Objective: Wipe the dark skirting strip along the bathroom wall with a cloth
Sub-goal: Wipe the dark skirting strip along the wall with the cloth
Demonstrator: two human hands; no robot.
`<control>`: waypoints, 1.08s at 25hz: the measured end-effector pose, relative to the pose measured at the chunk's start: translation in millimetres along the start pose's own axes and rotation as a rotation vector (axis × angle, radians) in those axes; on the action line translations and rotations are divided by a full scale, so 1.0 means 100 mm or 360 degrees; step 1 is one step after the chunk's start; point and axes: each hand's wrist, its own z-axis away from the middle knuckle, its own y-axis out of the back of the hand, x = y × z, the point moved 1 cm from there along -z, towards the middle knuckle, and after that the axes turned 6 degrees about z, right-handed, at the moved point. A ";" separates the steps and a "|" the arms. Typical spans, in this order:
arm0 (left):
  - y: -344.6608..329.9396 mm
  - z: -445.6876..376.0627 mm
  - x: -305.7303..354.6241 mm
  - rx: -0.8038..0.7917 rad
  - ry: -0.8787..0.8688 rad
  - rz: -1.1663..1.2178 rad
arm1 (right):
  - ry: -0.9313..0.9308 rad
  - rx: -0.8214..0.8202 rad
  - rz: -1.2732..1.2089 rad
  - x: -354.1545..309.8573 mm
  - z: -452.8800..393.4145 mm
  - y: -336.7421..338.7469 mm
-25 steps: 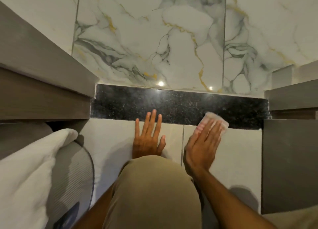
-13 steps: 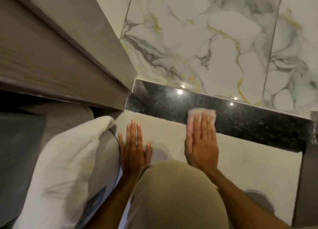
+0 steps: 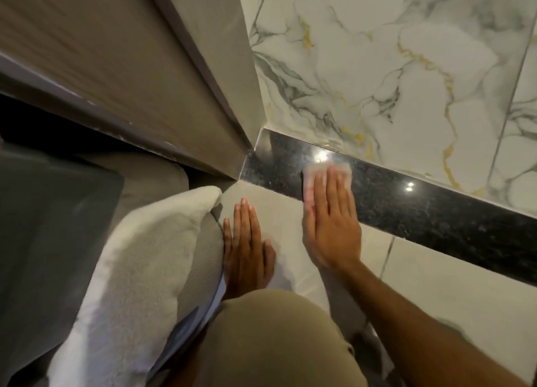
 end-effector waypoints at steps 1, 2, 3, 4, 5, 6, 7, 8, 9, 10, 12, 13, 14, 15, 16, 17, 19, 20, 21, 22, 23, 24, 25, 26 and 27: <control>-0.04 0.01 -0.02 0.0007 -0.0016 -0.0013 | -0.0079 0.0044 -0.0021 -0.20 -0.30 0.01; -0.08 0.01 -0.04 0.0027 -0.0037 -0.0037 | -0.0022 0.0037 -0.0044 -0.40 -0.54 -0.01; -0.12 -0.01 -0.06 0.0045 -0.0050 -0.0062 | 0.0147 0.0008 -0.0022 -0.54 -0.65 -0.05; -0.13 -0.02 -0.07 0.0041 -0.0054 -0.0063 | 0.0384 -0.0036 0.0036 -0.57 -0.61 -0.11; -0.12 -0.01 -0.08 0.0031 -0.0045 -0.0051 | 0.0633 -0.0064 0.0128 -0.48 -0.47 -0.15; -0.10 0.00 -0.08 0.0031 -0.0033 -0.0038 | 0.0794 -0.0086 0.0196 -0.29 -0.27 -0.17; -0.08 0.01 -0.06 0.0019 -0.0029 -0.0016 | 0.0828 -0.0124 0.0215 -0.07 -0.09 -0.13; -0.06 0.01 -0.04 0.0005 -0.0031 0.0007 | 0.0761 -0.0123 0.0180 0.11 -0.03 -0.07; -0.04 0.00 -0.02 -0.0005 -0.0029 0.0027 | 0.0597 -0.0127 0.0124 0.18 -0.08 -0.01; -0.02 0.00 -0.01 -0.0008 -0.0022 0.0038 | 0.0393 -0.0119 0.0080 0.13 -0.22 0.07; -0.03 -0.01 -0.02 -0.0006 -0.0003 0.0037 | 0.0118 -0.0051 -0.0011 -0.22 -0.65 0.15; -0.04 -0.01 -0.03 0.0009 0.0003 0.0035 | 0.0111 -0.0063 -0.0028 -0.44 -0.80 0.14; -0.06 -0.02 -0.04 0.0024 -0.0002 0.0037 | 0.0192 -0.0079 -0.0021 -0.63 -0.87 0.11; -0.06 -0.02 -0.04 0.0026 -0.0015 0.0042 | 0.0318 -0.0112 0.0007 -0.74 -0.83 0.07; -0.04 -0.01 -0.03 0.0028 -0.0021 0.0034 | 0.0481 -0.0135 0.0037 -0.74 -0.71 0.02; -0.02 -0.02 -0.01 0.0034 -0.0028 0.0008 | 0.0631 -0.0173 0.0067 -0.68 -0.53 -0.01; -0.01 -0.04 0.01 0.0013 -0.0024 -0.0009 | 0.0811 -0.0157 0.0092 -0.42 -0.13 0.00; -0.01 -0.05 0.02 -0.0013 -0.0014 -0.0016 | 0.0815 -0.0095 0.0046 -0.31 0.03 0.03; 0.00 -0.04 0.02 -0.0040 -0.0001 -0.0037 | 0.0762 -0.0045 -0.0031 -0.22 0.14 0.05; -0.02 -0.04 0.00 -0.0068 -0.0001 -0.0075 | 0.0688 -0.0027 -0.0101 -0.17 0.19 0.05; -0.02 -0.04 -0.02 -0.0094 -0.0010 -0.0134 | 0.0612 -0.0075 -0.0147 -0.17 0.21 0.07; -0.01 -0.04 -0.03 -0.0135 -0.0016 -0.0207 | 0.0556 -0.0164 -0.0221 -0.19 0.22 0.10; 0.04 -0.06 -0.01 -0.0195 -0.0010 -0.0277 | 0.0473 -0.0262 -0.0348 -0.24 0.22 0.18; 0.11 -0.09 0.04 -0.0285 0.0012 -0.0324 | 0.0360 -0.0392 -0.0508 -0.29 0.21 0.30; 0.22 -0.10 0.12 -0.0404 0.0043 -0.0345 | 0.0242 -0.0517 -0.0653 -0.33 0.20 0.46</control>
